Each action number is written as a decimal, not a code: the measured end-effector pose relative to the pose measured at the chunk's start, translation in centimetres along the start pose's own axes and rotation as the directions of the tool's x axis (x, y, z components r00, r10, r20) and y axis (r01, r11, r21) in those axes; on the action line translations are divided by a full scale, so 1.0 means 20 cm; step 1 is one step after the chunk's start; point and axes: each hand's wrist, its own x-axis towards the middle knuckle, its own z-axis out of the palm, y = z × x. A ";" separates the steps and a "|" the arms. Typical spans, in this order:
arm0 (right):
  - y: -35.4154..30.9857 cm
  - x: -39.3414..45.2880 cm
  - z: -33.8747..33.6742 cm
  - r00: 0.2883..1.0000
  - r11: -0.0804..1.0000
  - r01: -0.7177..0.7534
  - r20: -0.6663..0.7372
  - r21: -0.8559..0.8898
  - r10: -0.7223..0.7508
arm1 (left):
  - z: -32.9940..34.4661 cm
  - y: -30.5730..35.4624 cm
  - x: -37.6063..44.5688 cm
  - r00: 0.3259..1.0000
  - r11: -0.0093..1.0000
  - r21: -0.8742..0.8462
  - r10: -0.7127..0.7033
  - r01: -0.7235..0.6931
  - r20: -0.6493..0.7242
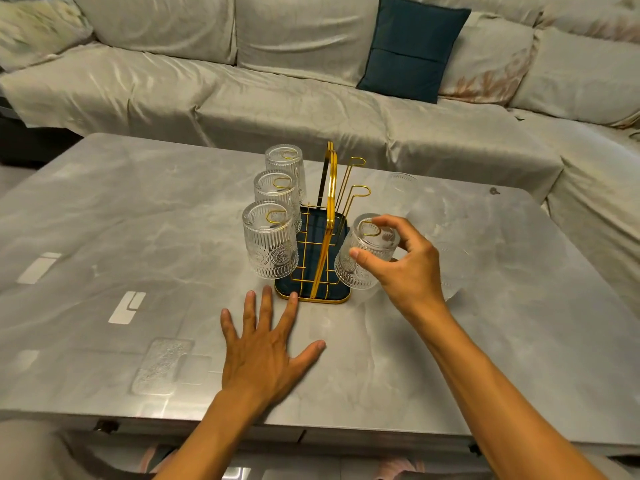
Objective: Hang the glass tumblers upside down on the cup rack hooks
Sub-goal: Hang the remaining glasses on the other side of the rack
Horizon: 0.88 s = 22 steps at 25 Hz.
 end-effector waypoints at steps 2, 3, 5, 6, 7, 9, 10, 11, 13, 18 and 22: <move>0.00 0.00 0.01 1.000 1.000 -0.023 0.018 0.018 0.023 | 0.00 0.01 0.00 1.000 1.000 0.008 0.002 -0.003 0.006; 0.00 0.00 0.01 0.999 0.999 -0.028 0.042 0.024 0.027 | -0.01 0.01 -0.01 1.000 1.000 0.006 -0.001 0.001 0.008; 0.02 -0.04 -0.03 0.999 1.000 0.008 0.053 0.019 -0.009 | -0.02 0.00 -0.01 1.000 1.000 0.004 -0.006 0.006 0.011; 0.05 -0.09 -0.07 0.999 1.000 0.025 -0.021 0.016 -0.025 | -0.03 0.00 -0.01 1.000 1.000 0.006 -0.001 0.000 0.017; 0.10 -0.16 -0.12 0.988 0.999 0.016 -0.155 0.030 -0.011 | -0.03 0.01 -0.01 1.000 1.000 0.009 0.004 -0.004 0.022; 0.24 -0.28 -0.21 0.897 0.982 -0.128 -0.408 0.135 0.173 | -0.04 0.01 -0.02 1.000 1.000 0.013 0.001 -0.001 0.024; 0.30 -0.31 -0.24 0.852 0.949 -0.254 -0.420 0.189 0.312 | -0.04 0.02 -0.02 1.000 1.000 0.018 0.007 -0.007 0.030; 0.36 -0.31 -0.25 0.828 0.907 -0.375 -0.371 0.191 0.421 | -0.05 0.02 -0.02 0.999 1.000 0.022 0.010 -0.011 0.038; 0.45 -0.26 -0.23 0.831 0.865 -0.500 -0.260 0.040 0.492 | -0.05 0.02 -0.02 0.999 1.000 0.024 0.004 -0.005 0.048; 0.53 -0.15 -0.21 0.834 0.872 -0.488 -0.306 -0.021 0.459 | -0.07 0.04 -0.02 0.998 0.999 0.044 -0.013 0.010 0.069; 0.47 -0.13 -0.30 0.910 0.931 -0.345 -0.201 0.123 0.364 | -0.07 0.04 -0.02 0.997 0.999 0.048 -0.019 0.015 0.073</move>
